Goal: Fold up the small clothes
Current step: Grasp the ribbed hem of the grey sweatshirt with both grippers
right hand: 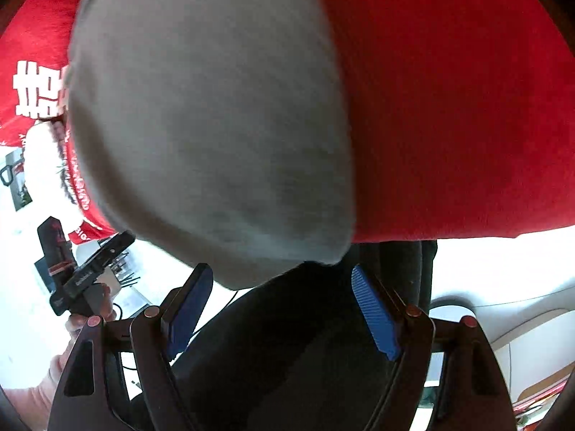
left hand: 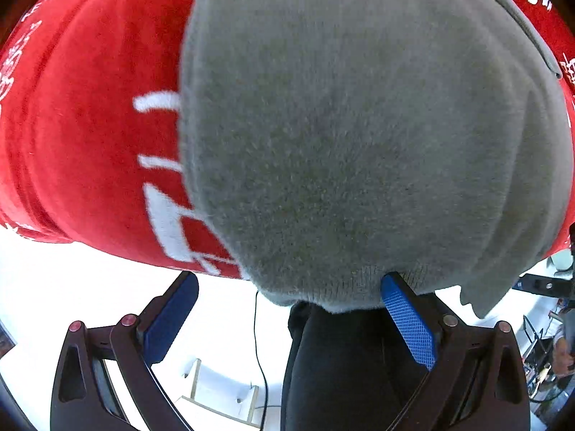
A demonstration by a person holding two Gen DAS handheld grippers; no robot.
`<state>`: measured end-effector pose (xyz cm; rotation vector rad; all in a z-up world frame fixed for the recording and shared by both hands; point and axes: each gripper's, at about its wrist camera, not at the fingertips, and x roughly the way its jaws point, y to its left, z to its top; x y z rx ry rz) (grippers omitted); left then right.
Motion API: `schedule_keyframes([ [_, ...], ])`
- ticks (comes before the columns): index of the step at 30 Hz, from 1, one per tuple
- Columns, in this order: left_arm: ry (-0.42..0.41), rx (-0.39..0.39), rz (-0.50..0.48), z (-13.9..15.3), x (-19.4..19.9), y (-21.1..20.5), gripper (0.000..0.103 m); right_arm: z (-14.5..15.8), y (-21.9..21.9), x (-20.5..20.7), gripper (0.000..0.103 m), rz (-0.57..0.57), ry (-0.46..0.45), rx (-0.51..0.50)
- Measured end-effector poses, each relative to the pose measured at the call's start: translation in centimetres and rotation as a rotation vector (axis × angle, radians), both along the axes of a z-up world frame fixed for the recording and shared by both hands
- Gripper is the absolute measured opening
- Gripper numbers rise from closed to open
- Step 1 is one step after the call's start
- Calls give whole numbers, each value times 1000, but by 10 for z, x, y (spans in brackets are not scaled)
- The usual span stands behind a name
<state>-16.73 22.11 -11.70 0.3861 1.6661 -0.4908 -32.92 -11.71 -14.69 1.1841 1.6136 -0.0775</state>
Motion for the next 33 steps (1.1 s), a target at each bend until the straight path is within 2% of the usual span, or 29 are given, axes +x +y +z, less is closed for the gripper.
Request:
schedule_keyframes([
  [3, -1, -22, 8, 1, -6, 1, 102, -11, 3, -2, 82, -23, -22, -14],
  [4, 2, -43, 7, 3, -7, 3, 94, -12, 3, -2, 82, -40, -37, -19],
  [5, 19, -71, 7, 2, -5, 7, 77, -11, 2, -2, 82, -61, -49, -17],
  [6, 37, -91, 8, 5, -7, 9, 67, -9, 2, -3, 70, -93, -66, 3],
  [7, 49, -101, -13, 9, -10, 9, 39, -6, 2, -5, 40, -128, -86, 33],
  [8, 57, -112, -38, 12, -13, 7, 11, -2, 1, -6, 24, -157, -91, 58],
  [9, 62, -128, -64, 19, -16, 7, 11, 3, 2, -7, 17, -184, -111, 86],
  [12, 70, -191, -90, 45, -13, 7, 11, 32, 3, -4, 17, -203, -194, 127],
  [15, 48, -271, -98, 82, 8, 11, 11, 69, -7, 7, 17, -245, -299, 157],
  [17, 5, -320, -96, 105, 27, 5, 11, 91, -19, 20, 17, -277, -371, 163],
  [21, -97, -372, -80, 120, 77, -12, 11, 115, -54, 67, 17, -328, -482, 152],
  [23, -150, -357, -71, 122, 102, -23, 11, 117, -66, 89, 17, -328, -498, 131],
  [27, -207, -329, 1, 118, 143, -48, 11, 110, -99, 129, 17, -381, -457, 77],
  [28, -205, -322, 15, 120, 151, -55, 16, 108, -106, 137, 20, -394, -434, 61],
  [29, -200, -315, 25, 119, 155, -59, 29, 109, -109, 146, 20, -397, -412, 48],
  [30, -203, -303, 30, 118, 157, -64, 52, 111, -112, 158, 20, -394, -388, 33],
  [31, -249, -259, 33, 119, 158, -66, 69, 112, -116, 163, 24, -379, -356, 7],
  [32, -295, -228, 34, 122, 157, -69, 94, 113, -119, 165, 26, -361, -341, -11],
  [33, -350, -206, 34, 127, 158, -68, 98, 116, -123, 166, 34, -333, -329, -39],
])
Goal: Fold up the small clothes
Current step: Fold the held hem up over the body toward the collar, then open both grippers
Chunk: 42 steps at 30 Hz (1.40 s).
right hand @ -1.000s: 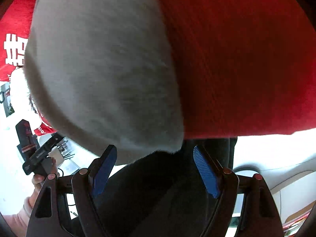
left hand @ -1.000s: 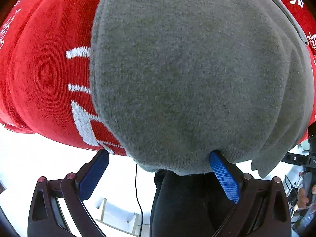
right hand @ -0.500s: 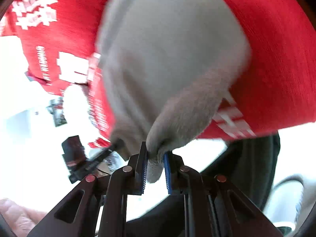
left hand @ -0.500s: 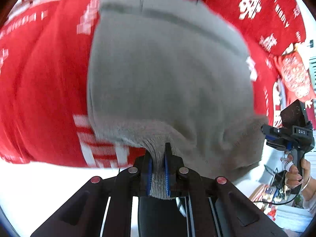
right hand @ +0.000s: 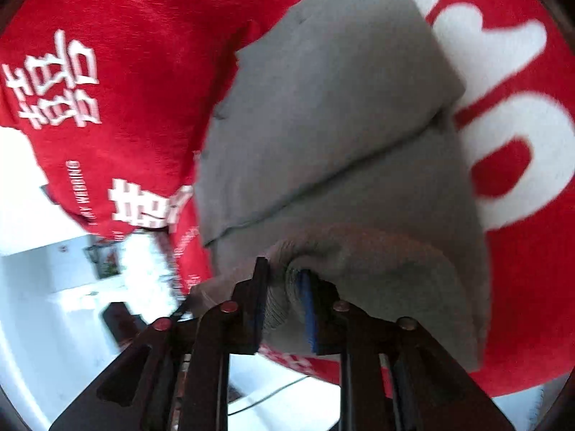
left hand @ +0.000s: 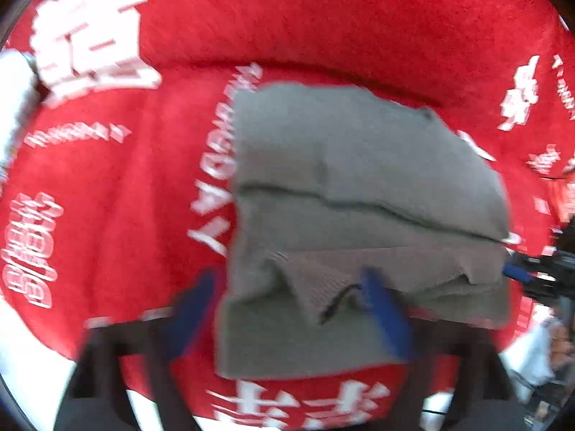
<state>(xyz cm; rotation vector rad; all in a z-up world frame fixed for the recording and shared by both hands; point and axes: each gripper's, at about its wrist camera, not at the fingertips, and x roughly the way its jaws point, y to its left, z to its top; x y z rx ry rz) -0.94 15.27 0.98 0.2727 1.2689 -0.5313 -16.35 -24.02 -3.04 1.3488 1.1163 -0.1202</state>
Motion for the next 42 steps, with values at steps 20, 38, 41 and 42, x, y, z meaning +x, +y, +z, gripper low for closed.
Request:
schedule_keyframes([
  [20, 120, 190, -126, -66, 35, -66, 93, 9, 51, 64, 74, 746, 170, -794],
  [38, 7, -86, -268, 37, 94, -98, 7, 104, -26, 87, 7, 380, 137, -776],
  [41, -12, -89, -250, 23, 122, -119, 7, 88, -45, 126, 7, 356, 132, -749],
  [42, -15, -77, -245, 16, 126, -126, 7, 77, -54, 136, 7, 352, 140, -728],
])
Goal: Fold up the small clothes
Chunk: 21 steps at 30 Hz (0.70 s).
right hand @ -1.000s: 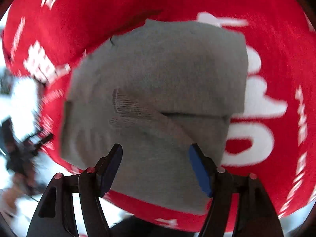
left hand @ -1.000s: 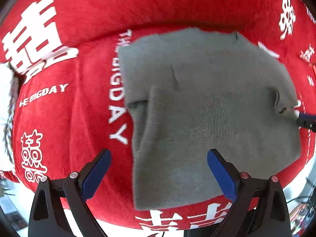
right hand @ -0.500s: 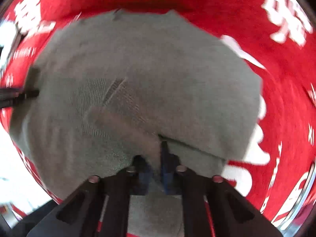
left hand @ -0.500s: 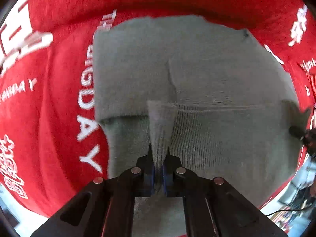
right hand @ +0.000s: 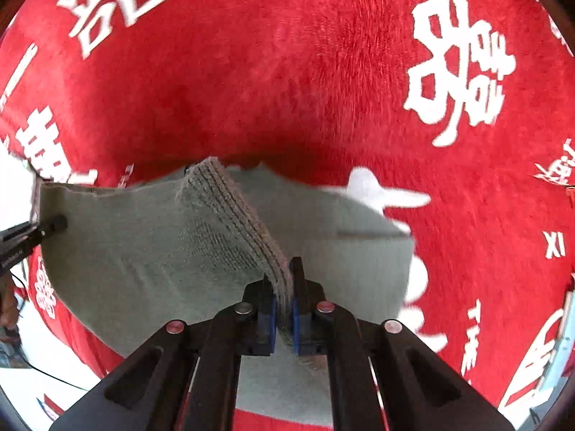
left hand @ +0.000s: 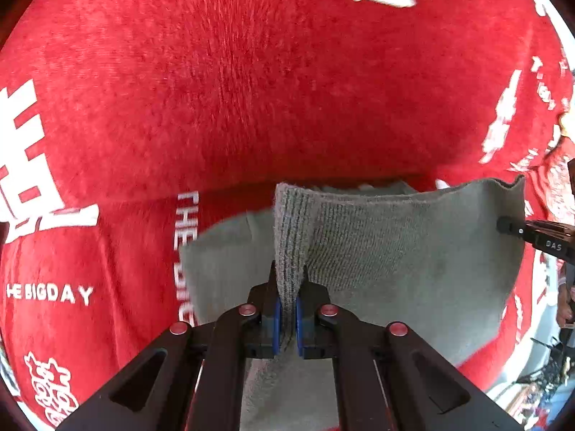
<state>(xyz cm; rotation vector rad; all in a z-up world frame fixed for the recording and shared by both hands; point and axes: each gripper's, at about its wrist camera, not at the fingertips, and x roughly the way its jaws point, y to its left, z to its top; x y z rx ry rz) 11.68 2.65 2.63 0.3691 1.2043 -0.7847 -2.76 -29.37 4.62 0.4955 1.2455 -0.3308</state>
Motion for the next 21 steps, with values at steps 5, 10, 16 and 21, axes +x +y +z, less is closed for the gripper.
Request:
schedule_keyframes([
  [5, 14, 118, 37, -67, 15, -28, 7, -69, -26, 27, 7, -41, 88, 89],
  [10, 31, 185, 99, -103, 23, -29, 13, -108, -40, 26, 7, -127, 102, 171],
  [16, -64, 290, 218, -89, 42, -1, 64, -90, -55, 13, 15, -232, 112, 125],
  [21, -9, 272, 231, -74, 29, 20, 64, -60, -38, 5, 17, -170, 35, 126],
])
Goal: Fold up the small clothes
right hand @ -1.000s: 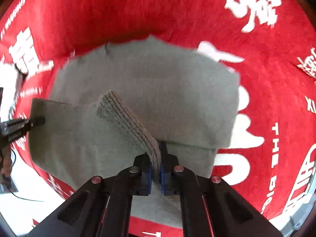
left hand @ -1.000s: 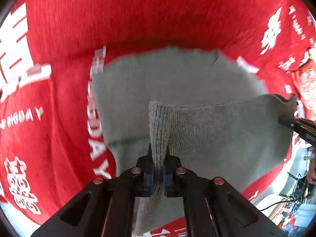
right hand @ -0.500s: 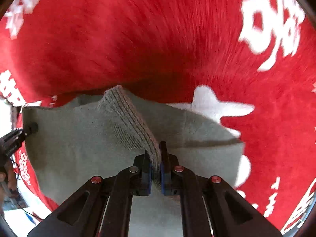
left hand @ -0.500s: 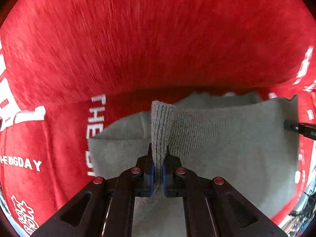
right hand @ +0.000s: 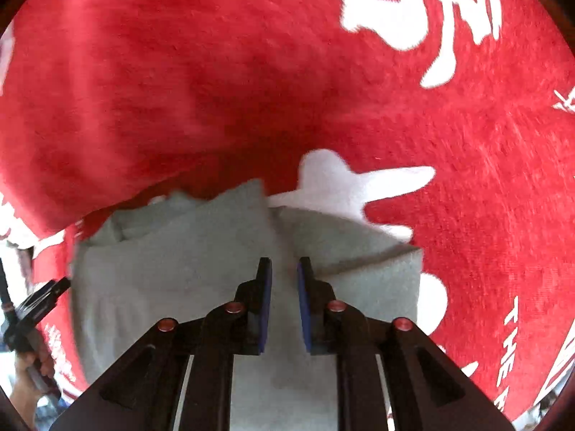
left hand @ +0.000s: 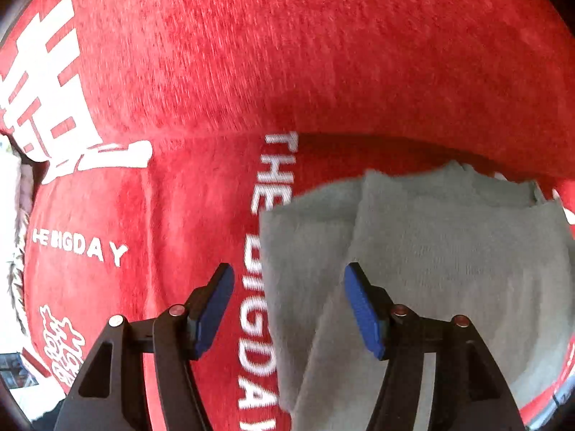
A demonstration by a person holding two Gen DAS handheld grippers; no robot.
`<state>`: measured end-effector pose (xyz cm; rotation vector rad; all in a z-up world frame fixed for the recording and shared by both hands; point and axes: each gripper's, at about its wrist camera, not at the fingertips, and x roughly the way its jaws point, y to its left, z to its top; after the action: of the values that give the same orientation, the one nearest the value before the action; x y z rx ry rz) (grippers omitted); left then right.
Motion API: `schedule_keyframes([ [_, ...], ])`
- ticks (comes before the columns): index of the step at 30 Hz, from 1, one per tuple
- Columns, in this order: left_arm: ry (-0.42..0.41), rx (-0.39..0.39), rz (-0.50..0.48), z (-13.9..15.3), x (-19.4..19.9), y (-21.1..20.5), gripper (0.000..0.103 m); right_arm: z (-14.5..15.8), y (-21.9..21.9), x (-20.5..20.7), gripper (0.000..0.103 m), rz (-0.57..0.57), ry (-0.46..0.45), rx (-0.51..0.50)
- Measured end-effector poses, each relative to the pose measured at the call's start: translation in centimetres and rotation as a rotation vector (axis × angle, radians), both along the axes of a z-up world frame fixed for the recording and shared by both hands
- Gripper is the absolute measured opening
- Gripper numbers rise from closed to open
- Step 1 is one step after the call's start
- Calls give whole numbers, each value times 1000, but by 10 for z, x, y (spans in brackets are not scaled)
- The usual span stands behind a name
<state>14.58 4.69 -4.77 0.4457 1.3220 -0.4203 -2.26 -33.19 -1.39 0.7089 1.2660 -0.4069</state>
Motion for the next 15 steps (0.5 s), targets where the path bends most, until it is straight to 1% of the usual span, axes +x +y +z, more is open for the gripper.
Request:
schedule_keyframes([
  [2, 19, 7, -8, -7, -12, 3, 64, 1, 18, -2, 17, 44, -15, 23],
  [3, 28, 41, -17, -19, -20, 3, 65, -5, 26, -3, 17, 63, -1, 31],
  [4, 27, 65, -18, -25, -24, 7, 67, -13, 34, -3, 17, 74, 24, 30],
  [5, 0, 50, -12, -25, -27, 10, 70, -25, 39, -2, 17, 82, 69, 29],
  [6, -16, 45, -8, -21, -32, 17, 72, -34, 41, -5, 14, 79, 87, 25],
  [7, -14, 55, -7, -20, -29, 16, 74, -33, 41, -8, 14, 67, 59, 16],
  [10, 4, 71, -3, -12, -28, 27, 74, -21, 33, -19, 15, 8, 63, 19],
  [11, 26, 65, 2, -7, -29, 34, 74, -16, 31, -25, 16, -3, 59, 28],
  [12, 46, 51, 8, -4, -30, 40, 74, -9, 31, -34, 22, -12, 42, 58],
  [13, 74, 28, 19, 1, -34, 47, 74, -2, 34, -41, 39, -21, 18, 94],
  [14, 107, 2, 30, 6, -39, 55, 74, 4, 36, -51, 53, -37, -5, 140],
  [15, 136, -18, 42, 9, -41, 59, 74, 8, 40, -64, 75, -63, -24, 194],
])
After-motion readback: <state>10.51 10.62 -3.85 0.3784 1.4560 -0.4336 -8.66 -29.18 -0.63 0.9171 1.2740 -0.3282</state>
